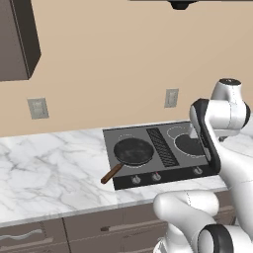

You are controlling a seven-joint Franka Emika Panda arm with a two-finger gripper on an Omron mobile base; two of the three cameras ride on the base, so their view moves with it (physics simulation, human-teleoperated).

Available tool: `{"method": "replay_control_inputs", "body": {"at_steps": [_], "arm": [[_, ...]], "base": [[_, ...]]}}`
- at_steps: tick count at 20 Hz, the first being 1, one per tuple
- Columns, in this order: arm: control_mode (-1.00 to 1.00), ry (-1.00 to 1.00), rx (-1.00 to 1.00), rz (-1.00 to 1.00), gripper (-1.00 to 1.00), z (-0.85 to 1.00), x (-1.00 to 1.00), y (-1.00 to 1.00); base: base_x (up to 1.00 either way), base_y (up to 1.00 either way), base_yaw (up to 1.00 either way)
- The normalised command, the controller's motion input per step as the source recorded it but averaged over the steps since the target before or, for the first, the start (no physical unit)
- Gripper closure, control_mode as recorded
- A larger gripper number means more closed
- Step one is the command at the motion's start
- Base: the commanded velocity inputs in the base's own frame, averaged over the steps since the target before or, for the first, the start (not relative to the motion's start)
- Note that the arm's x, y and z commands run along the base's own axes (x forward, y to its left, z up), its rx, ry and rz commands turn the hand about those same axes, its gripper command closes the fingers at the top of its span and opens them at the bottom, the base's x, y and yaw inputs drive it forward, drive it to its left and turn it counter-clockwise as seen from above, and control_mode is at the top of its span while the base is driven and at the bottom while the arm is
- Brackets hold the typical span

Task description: Place both pans onto different burners. Then place the lemon wedge and the steak on different pans.

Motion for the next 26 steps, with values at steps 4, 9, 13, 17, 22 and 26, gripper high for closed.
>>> {"method": "replay_control_inputs", "body": {"at_steps": [4,9,13,17,22,26], "arm": [[1.00,0.00,0.00,0.00,-1.00,0.00,0.00,0.00],[1.00,0.00,0.00,0.00,-1.00,0.00,0.00,0.00],[1.00,0.00,0.00,0.00,-1.00,0.00,0.00,0.00],[1.00,0.00,0.00,0.00,-1.00,0.00,0.00,0.00],[1.00,0.00,0.00,0.00,-1.00,0.00,0.00,0.00],[1.00,0.00,0.00,0.00,-1.00,0.00,0.00,0.00]], "base": [[-0.01,-0.36,0.01],[-0.11,-0.70,0.00],[-0.16,-0.71,0.00],[-0.09,-0.52,0.00],[-0.01,-0.28,0.00],[0.01,-0.01,0.00]]}}
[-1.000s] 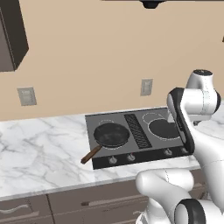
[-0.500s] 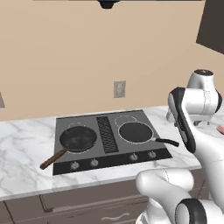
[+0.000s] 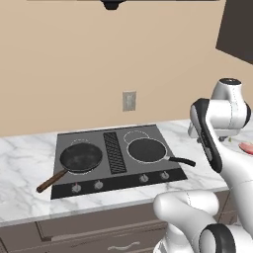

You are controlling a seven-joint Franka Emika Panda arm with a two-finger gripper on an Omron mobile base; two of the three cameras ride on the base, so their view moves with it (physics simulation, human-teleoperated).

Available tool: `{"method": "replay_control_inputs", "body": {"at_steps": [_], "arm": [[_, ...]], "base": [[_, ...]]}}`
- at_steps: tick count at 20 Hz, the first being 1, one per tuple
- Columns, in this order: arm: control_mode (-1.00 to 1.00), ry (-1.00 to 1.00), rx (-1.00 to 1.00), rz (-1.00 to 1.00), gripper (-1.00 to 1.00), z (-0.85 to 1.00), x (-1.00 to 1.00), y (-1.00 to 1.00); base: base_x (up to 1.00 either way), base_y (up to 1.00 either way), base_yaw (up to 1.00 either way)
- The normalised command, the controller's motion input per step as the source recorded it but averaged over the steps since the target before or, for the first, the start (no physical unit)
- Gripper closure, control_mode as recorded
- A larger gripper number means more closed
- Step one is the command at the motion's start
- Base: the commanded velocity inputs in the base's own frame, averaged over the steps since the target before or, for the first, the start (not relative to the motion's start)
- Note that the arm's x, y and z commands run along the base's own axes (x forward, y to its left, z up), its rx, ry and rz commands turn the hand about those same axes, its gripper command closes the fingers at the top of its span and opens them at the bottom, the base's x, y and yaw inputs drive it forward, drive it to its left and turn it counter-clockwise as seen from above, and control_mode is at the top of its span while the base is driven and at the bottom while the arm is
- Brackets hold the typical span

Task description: Place both pans onto different burners. Then place the lemon wedge and the steak on different pans.

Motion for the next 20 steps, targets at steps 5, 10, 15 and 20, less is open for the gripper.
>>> {"method": "replay_control_inputs", "body": {"at_steps": [5,10,15,20], "arm": [[1.00,0.00,0.00,0.00,-1.00,0.00,0.00,0.00],[1.00,0.00,0.00,0.00,-1.00,0.00,0.00,0.00],[1.00,0.00,0.00,0.00,-1.00,0.00,0.00,0.00],[1.00,0.00,0.00,0.00,-1.00,0.00,0.00,0.00]], "base": [[0.12,-0.11,0.00],[0.18,-0.12,0.00],[0.24,-0.13,0.00],[0.02,-0.01,0.00]]}}
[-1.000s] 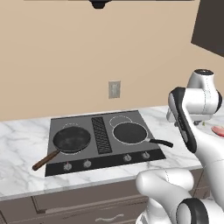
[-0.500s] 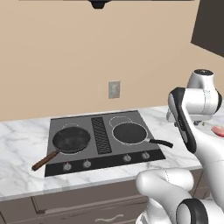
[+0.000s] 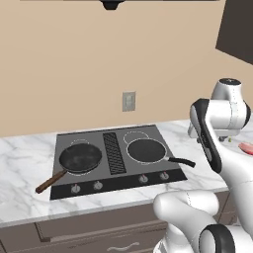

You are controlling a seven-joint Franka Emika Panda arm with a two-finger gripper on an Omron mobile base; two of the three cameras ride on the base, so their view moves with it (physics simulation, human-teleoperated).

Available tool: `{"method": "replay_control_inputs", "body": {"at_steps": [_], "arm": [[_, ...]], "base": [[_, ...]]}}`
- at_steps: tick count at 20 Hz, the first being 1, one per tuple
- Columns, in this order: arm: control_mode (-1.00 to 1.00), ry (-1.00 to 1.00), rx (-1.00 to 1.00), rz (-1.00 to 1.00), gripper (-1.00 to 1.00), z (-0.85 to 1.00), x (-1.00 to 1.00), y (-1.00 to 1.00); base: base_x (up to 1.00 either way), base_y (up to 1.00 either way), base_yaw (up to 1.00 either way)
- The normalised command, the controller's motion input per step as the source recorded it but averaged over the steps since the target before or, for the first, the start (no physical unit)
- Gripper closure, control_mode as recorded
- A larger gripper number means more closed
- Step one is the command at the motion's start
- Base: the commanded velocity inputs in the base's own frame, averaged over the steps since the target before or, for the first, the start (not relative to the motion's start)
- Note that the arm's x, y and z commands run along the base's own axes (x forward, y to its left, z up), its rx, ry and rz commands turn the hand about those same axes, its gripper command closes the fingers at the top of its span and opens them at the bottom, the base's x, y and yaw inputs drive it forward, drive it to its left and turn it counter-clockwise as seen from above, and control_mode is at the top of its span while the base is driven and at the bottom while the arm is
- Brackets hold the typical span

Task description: Place both pans onto different burners. Then place the lemon wedge and the steak on different pans.

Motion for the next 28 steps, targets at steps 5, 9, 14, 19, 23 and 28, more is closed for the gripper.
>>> {"method": "replay_control_inputs", "body": {"at_steps": [5,9,14,19,23,28], "arm": [[-1.00,0.00,0.00,0.00,-1.00,0.00,0.00,0.00],[-1.00,0.00,0.00,0.00,-1.00,0.00,0.10,-0.16],[-1.00,0.00,0.00,0.00,-1.00,-0.01,0.29,-0.52],[-1.00,0.00,0.00,0.00,-1.00,-0.04,0.42,-0.64],[-1.00,-0.01,-0.01,0.00,-1.00,-0.13,0.29,-0.57],[-1.00,-0.05,-0.05,0.00,-1.00,-0.21,0.14,-0.54]], "base": [[0.00,0.00,0.00],[0.00,0.00,0.00],[0.00,0.00,0.00],[0.00,0.00,0.00],[0.00,0.00,0.00],[0.00,0.00,0.00]]}}
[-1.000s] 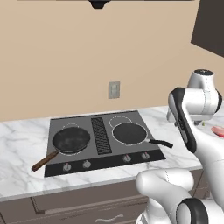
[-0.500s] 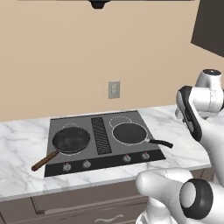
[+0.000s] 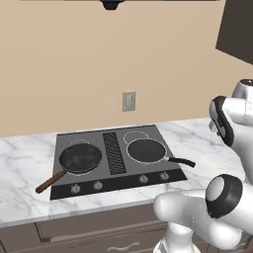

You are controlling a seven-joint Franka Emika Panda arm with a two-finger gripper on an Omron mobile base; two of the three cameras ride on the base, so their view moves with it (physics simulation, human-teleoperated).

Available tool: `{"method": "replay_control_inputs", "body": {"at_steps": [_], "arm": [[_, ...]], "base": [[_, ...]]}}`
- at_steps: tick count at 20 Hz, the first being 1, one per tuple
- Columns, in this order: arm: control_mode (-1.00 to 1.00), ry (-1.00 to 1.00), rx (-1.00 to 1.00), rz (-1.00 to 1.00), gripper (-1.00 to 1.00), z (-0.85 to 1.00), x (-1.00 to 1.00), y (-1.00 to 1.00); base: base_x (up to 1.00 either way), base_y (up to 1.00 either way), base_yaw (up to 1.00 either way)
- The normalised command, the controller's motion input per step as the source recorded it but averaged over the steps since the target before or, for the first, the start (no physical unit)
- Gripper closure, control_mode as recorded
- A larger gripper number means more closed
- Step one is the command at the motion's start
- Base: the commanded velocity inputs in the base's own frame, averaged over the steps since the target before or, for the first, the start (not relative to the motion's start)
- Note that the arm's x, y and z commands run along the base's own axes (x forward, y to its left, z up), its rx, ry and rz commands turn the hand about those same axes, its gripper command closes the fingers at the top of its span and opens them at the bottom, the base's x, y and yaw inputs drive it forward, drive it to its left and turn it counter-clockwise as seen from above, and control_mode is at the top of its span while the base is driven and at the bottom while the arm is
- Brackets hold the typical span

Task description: Place both pans onto different burners. Then place the lemon wedge and the steak on different pans.

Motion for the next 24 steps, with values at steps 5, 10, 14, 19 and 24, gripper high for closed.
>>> {"method": "replay_control_inputs", "body": {"at_steps": [5,10,14,19,24], "arm": [[-1.00,-0.11,-0.10,0.00,-1.00,-0.37,0.02,-0.45],[-1.00,-0.11,-0.14,0.00,-1.00,-0.50,0.00,-0.29],[-1.00,-0.09,-0.13,0.00,-1.00,-0.46,0.01,-0.23],[-1.00,-0.01,-0.02,0.00,-1.00,-0.10,0.06,-0.30],[-1.00,0.02,0.00,0.00,-1.00,0.00,0.07,-0.28]], "base": [[0.00,0.00,0.00],[0.00,0.00,0.00],[0.00,0.00,0.00],[0.00,0.00,0.00],[0.00,0.00,0.00]]}}
